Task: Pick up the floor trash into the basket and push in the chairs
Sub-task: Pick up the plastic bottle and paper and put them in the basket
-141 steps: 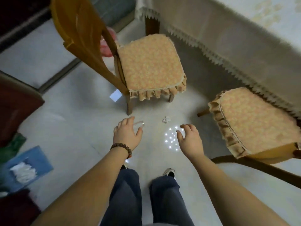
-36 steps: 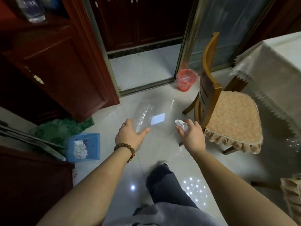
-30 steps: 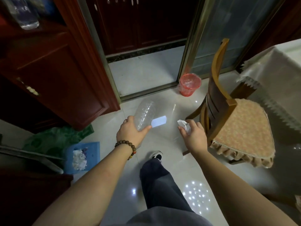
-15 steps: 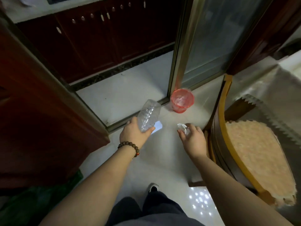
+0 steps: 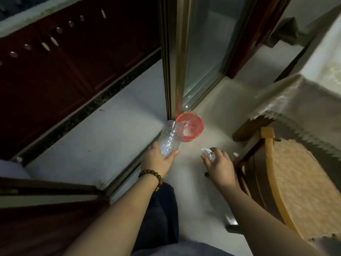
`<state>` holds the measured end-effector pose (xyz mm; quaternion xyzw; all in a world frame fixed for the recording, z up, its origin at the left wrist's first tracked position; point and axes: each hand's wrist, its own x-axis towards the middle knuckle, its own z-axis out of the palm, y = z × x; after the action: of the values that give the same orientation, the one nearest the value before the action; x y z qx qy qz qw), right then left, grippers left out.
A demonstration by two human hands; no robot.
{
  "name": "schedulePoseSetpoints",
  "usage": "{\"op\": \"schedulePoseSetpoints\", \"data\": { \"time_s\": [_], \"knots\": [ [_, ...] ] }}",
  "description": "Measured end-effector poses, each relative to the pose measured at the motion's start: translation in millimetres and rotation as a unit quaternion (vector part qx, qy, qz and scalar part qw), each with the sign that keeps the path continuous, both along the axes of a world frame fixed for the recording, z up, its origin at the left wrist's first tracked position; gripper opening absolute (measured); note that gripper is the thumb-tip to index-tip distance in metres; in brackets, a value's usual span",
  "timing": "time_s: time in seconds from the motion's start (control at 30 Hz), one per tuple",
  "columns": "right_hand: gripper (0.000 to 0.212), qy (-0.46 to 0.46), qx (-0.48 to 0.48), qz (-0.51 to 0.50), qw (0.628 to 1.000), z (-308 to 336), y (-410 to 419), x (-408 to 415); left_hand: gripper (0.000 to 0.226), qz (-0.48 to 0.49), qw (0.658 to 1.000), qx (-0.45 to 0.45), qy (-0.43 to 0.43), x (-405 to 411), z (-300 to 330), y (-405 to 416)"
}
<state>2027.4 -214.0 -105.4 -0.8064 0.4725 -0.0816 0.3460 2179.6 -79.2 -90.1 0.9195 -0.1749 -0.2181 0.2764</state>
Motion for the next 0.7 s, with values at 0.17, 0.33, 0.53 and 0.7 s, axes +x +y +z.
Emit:
{"op": "schedulePoseSetpoints", "data": {
  "time_s": [0.17,0.33,0.53,0.7],
  "knots": [
    [0.031,0.029,-0.001,-0.04,0.999,-19,-30,75,0.066,-0.062,0.997,0.029,0.044,100,-23,-55],
    [0.031,0.047,0.013,-0.077,0.996,-35,-67,121,0.067,-0.119,0.988,0.071,0.073,161,-53,-119],
    [0.034,0.081,0.041,-0.123,0.988,-103,-133,149,0.069,-0.131,0.981,0.083,0.117,197,-136,-201],
    [0.039,0.103,0.045,-0.126,0.986,-180,-193,161,0.066,-0.136,0.974,0.125,0.134,215,-238,-264]
  ]
}}
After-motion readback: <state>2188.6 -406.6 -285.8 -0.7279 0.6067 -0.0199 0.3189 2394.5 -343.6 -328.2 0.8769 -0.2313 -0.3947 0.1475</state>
